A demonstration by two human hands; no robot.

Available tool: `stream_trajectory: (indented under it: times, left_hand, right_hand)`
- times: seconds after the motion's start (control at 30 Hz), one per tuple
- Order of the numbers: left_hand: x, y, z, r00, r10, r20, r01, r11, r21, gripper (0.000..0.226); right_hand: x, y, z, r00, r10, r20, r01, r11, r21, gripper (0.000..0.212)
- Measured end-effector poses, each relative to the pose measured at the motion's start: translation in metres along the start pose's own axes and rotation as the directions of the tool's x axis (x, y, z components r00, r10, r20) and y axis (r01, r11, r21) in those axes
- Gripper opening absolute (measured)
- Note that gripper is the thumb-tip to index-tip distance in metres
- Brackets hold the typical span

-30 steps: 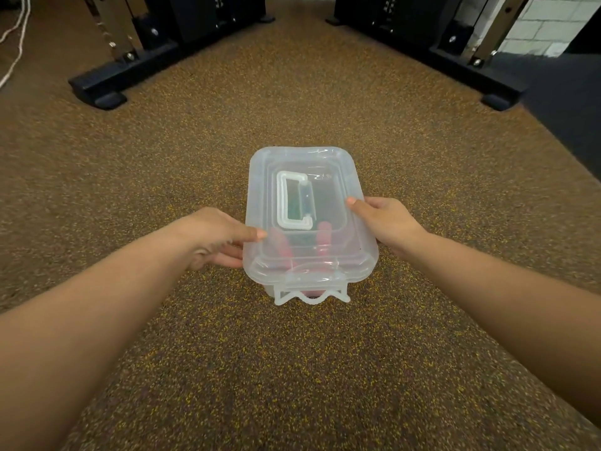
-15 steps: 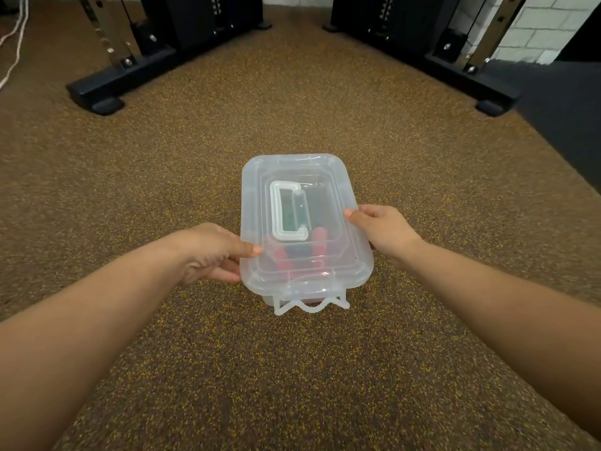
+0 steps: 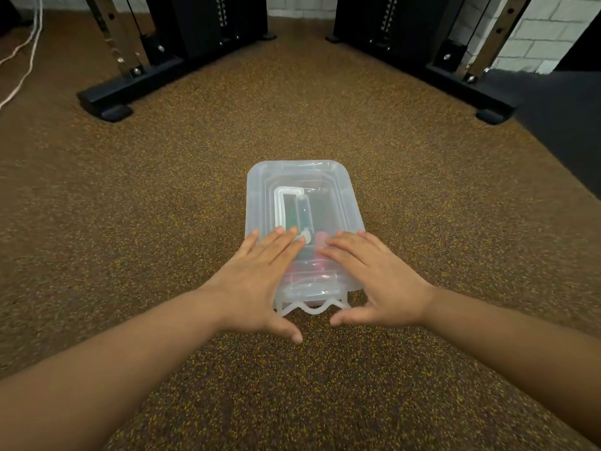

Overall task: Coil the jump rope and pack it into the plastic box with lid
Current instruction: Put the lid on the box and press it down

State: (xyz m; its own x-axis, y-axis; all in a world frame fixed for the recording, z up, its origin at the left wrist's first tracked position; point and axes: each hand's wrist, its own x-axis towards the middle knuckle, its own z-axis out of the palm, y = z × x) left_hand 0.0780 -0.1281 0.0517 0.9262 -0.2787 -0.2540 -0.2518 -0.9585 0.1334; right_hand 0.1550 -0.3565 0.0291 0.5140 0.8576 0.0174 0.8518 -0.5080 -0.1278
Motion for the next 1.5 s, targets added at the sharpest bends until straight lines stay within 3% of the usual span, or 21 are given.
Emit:
stream_trajectory:
  times: [0.17,0.67,0.9,0.97,1.03,1.1,1.2,1.33,1.5]
  left_hand:
    - [0.003,0.000,0.005,0.999,-0.017,-0.049,0.016,1.000,-0.012,0.120]
    - [0.007,-0.008,-0.009,0.995,0.047,0.091,-0.034,0.989,-0.144,0.098]
    - [0.006,-0.010,-0.010,0.996,0.043,0.083,-0.031,0.991,-0.132,0.110]
    - [0.006,-0.010,-0.011,0.998,0.014,0.057,-0.001,0.975,-0.221,0.111]
    - [0.010,-0.010,-0.014,0.996,-0.085,-0.015,0.073,0.923,-0.378,0.098]
    - [0.021,-0.014,-0.018,0.969,-0.235,-0.074,0.168,0.851,-0.498,0.082]
    - [0.046,-0.027,-0.025,0.918,-0.375,-0.129,0.252,0.802,-0.542,0.069]
    - [0.081,-0.039,-0.033,0.914,-0.378,-0.146,0.274,0.843,-0.464,0.066]
    - [0.119,-0.039,-0.039,0.932,-0.343,-0.121,0.278,0.885,-0.373,0.066]
  right_hand:
    - [0.002,0.002,-0.001,0.999,-0.001,-0.040,0.003,0.999,0.054,0.097]
    - [0.017,0.012,-0.013,0.997,-0.068,0.029,0.062,0.984,0.168,0.078]
    - [0.020,0.010,-0.020,0.994,-0.052,0.092,0.039,0.990,0.135,0.082]
    - [0.020,0.011,-0.020,0.996,-0.042,0.083,0.029,0.988,0.150,0.085]
    - [0.018,0.011,-0.019,0.999,0.004,0.040,-0.014,0.970,0.242,0.085]
    - [0.021,0.013,-0.019,0.989,0.144,-0.034,-0.120,0.913,0.391,0.075]
    - [0.035,0.023,-0.019,0.916,0.382,-0.121,-0.261,0.798,0.542,0.057]
    - [0.070,0.050,-0.015,0.835,0.547,-0.060,-0.398,0.675,0.622,0.052]
    - [0.116,0.076,-0.009,0.700,0.707,0.104,-0.459,0.333,0.823,0.055]
